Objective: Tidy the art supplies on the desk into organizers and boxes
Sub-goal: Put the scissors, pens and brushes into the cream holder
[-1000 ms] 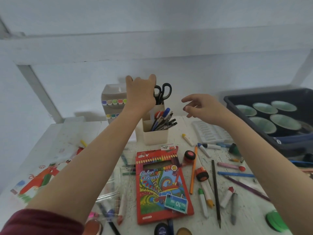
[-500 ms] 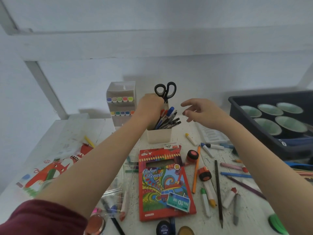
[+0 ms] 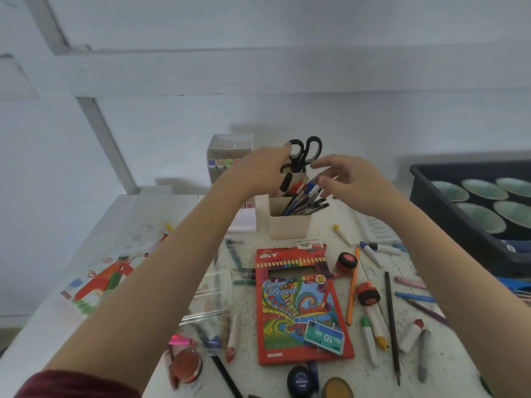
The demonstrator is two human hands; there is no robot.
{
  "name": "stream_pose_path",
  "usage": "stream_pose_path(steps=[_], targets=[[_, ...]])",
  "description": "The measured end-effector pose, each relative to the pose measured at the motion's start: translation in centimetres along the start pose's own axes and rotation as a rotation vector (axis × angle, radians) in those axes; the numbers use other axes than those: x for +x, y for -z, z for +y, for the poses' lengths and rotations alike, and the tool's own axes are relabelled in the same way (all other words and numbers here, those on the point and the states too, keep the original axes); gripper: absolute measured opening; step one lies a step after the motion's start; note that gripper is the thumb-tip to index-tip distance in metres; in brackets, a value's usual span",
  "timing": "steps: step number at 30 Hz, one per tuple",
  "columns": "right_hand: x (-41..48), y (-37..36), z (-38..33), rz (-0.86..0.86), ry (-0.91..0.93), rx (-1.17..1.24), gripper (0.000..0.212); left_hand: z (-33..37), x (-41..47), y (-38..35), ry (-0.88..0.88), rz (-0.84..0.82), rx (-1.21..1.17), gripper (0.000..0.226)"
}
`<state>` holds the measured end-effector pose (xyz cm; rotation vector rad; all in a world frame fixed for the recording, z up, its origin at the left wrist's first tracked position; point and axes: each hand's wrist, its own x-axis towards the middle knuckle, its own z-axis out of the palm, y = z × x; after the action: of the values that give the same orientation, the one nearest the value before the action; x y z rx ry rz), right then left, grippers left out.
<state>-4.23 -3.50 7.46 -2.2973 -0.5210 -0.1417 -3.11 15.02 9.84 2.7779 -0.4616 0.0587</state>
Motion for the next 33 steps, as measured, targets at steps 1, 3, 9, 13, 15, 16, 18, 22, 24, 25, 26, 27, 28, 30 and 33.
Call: stream_pose_path(steps=[1,3,9,13,15,16,18,22,24,25,26,27,28,30,33], targets=[[0.0,-0.3,-0.6,0.007,0.021,0.012,0.028,-0.6,-1.1,0.6,0.008,0.038,-0.099,0.062],[-0.2,-1.1,-1.8,0.026,0.068,0.023,0.027,-1.8,-3.2,1.3,0.039,0.114,-0.296,0.06],[-1.2,-5.5,-5.5,0.145,0.215,-0.106,0.029,-7.4,-10.7,1.7,0.111,0.31,-0.412,0.047],[-2.4,-9.1,-7.3,0.204,0.313,-0.126,0.027,-11.6,-15.6,0.3,0.28,0.354,-0.472,0.034],[-3.0,-11.0,-7.8,0.077,0.313,-0.113,0.027,-13.2,-17.6,-0.9,0.313,0.264,-0.446,0.031],[-3.2,-12.0,-7.9,-0.007,0.302,-0.113,0.029,-13.9,-18.6,-1.5,0.323,0.179,-0.421,0.036],[-3.8,-13.7,-7.6,-0.123,0.276,-0.128,0.032,-14.8,-19.9,-3.1,0.352,-0.032,-0.378,0.057],[-4.9,-16.7,-6.9,-0.23,0.204,-0.174,0.042,-15.7,-21.7,-5.7,0.379,-0.242,-0.311,0.093],[-5.4,-17.7,-6.3,-0.263,0.157,-0.2,0.046,-16.1,-22.2,-6.2,0.373,-0.206,-0.292,0.098],[-5.6,-18.0,-6.1,-0.274,0.133,-0.202,0.047,-16.3,-22.3,-6.4,0.364,-0.178,-0.295,0.099],[-5.8,-18.3,-5.9,-0.277,0.11,-0.198,0.048,-16.5,-22.5,-6.4,0.353,-0.162,-0.296,0.098],[-5.9,-18.5,-5.7,-0.276,0.088,-0.195,0.048,-16.6,-22.6,-6.4,0.341,-0.155,-0.297,0.096],[-6.1,-18.9,-5.6,-0.27,0.068,-0.193,0.048,-16.7,-22.9,-6.4,0.329,-0.154,-0.303,0.094],[-6.3,-19.3,-5.4,-0.267,0.032,-0.195,0.049,-16.9,-23.3,-6.3,0.297,-0.14,-0.299,0.089],[-6.8,-19.8,-5.1,-0.266,-0.014,-0.184,0.05,-17.6,-24.2,-6.0,0.292,-0.111,-0.264,0.086]])
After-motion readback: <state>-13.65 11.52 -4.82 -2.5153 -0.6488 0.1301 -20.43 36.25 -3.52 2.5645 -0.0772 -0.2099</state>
